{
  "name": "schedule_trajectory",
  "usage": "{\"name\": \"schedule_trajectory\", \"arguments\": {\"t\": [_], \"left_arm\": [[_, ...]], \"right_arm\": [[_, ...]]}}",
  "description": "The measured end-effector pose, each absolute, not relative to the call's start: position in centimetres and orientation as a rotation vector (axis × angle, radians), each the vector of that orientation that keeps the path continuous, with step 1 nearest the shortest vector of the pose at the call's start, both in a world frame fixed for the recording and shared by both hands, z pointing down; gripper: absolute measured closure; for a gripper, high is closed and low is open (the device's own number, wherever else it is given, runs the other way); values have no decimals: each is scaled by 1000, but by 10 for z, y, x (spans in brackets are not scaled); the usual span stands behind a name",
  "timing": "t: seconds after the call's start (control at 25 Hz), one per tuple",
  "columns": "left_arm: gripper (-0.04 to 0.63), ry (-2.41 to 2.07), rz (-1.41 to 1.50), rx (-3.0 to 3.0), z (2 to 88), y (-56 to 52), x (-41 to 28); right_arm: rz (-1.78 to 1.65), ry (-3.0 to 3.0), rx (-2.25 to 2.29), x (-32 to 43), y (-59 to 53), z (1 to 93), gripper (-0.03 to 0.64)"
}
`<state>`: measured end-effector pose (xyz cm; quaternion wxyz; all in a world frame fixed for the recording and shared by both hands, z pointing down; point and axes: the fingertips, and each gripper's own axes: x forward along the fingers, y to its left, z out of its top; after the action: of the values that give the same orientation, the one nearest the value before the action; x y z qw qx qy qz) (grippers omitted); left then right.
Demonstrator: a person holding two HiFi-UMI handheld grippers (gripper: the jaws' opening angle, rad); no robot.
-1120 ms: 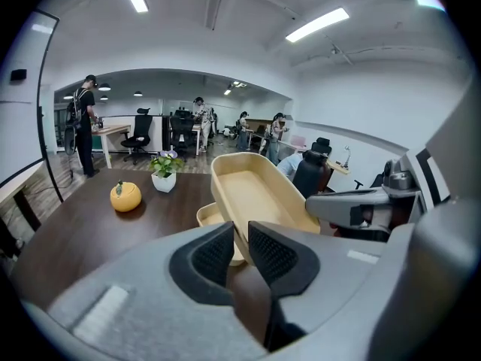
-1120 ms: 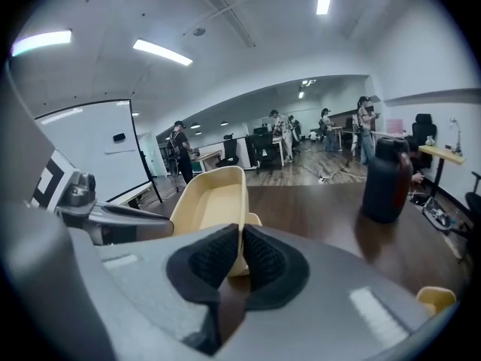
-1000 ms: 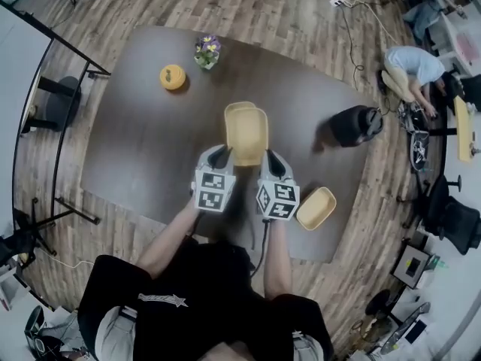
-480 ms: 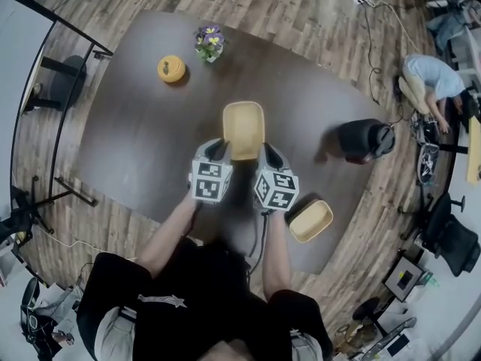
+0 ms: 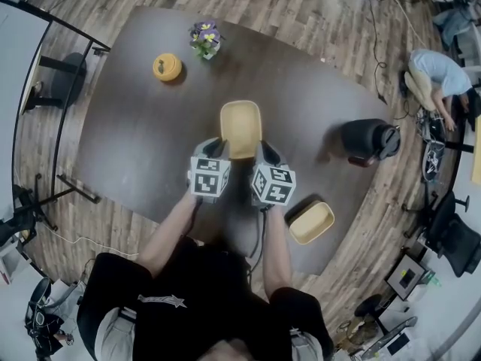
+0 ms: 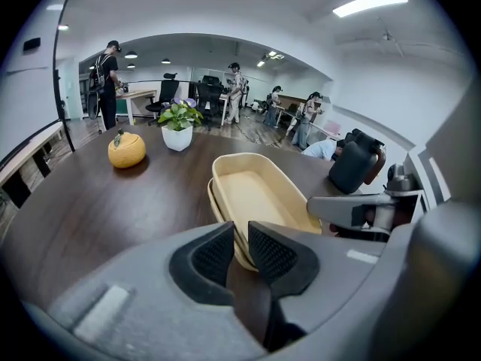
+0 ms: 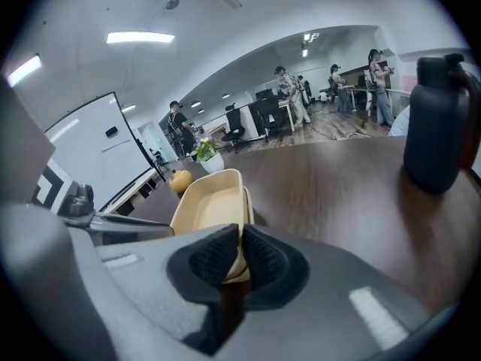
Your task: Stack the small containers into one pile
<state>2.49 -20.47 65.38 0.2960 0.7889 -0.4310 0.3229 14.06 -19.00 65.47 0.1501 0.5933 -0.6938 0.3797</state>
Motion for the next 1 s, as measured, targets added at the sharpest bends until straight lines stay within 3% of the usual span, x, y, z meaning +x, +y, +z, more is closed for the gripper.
{"name": "schedule_trajectory", "arguments": {"t": [0.28, 0.32, 0.36, 0.4, 0.44, 0.52, 1.0], "left_arm": [[520, -1148, 859, 2124, 660, -208, 24], [515, -1151, 848, 2135, 659, -209, 24], [495, -1153, 836, 2144, 658, -209, 24], [441, -1150, 823, 2150, 657, -210, 25], [373, -1147, 812, 2155, 656, -210, 25], [339, -1146, 805, 2163, 654, -209, 25], [333, -1115, 757, 2300, 608, -199, 30]], "right_arm": [[1018, -1989, 1697, 141, -192, 663, 589], [984, -2002, 1701, 141, -194, 661, 550], [958, -2017, 1703, 140, -195, 660, 454], [941, -2030, 1703, 139, -197, 658, 412], [931, -2039, 1704, 138, -197, 657, 411], [921, -2046, 1709, 138, -197, 654, 402], [818, -2033, 1828, 148, -177, 609, 402]]}}
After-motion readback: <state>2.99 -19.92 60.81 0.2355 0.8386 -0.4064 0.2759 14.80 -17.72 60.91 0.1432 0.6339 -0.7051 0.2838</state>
